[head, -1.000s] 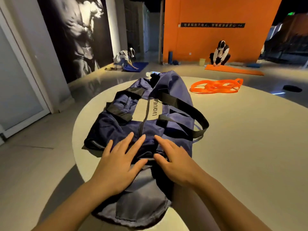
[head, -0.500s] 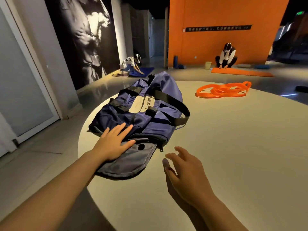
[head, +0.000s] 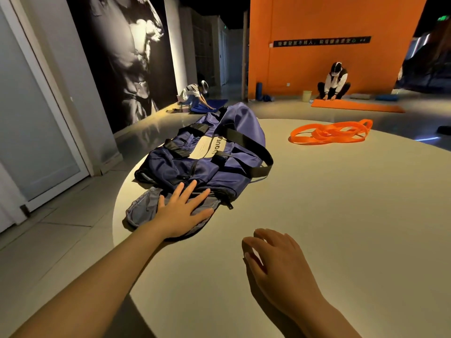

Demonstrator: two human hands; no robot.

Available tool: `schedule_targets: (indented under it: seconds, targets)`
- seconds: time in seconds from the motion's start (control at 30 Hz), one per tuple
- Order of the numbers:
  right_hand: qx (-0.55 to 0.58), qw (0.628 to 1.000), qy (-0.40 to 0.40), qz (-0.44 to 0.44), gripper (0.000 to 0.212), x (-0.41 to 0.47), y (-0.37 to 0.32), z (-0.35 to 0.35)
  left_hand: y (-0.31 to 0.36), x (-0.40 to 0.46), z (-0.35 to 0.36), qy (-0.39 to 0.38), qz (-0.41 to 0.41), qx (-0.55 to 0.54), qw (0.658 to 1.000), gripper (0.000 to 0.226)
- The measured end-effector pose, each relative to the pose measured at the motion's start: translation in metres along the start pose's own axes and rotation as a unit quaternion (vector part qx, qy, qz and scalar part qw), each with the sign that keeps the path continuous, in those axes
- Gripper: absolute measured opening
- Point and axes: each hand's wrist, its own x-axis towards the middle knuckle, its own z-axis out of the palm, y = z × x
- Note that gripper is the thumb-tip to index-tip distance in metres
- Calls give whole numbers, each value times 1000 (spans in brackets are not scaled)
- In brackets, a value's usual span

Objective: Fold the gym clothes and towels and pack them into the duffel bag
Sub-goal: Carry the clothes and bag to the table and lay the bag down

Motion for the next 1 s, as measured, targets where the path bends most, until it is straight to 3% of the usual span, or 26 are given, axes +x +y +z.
schedule_targets:
  seconds: [0.13,0.33,0.57,0.67,0.8,1.0]
  targets:
    - [5,999,-38,-7,39,2,6,1,-8,22,-2,-2,4,-1,1000,64]
    - [23,998,-52,9,45,5,4,-3,-10,33,2,36,19,-21,999,62]
    - [-1,1000,-26,-6,46,3,7,6,9,-9,3,225,38,-136,964,69]
    - [-27,999,6,-19,38,-1,3,9,18,-40,7,248,72,-129,957,51]
    - [-48,998,-2,-37,49,-16,4,-1,38,-77,15,232,108,-124,959,40]
    - [-59,998,2,5,37,-75,36,-45,106,-134,24,210,210,-141,945,37]
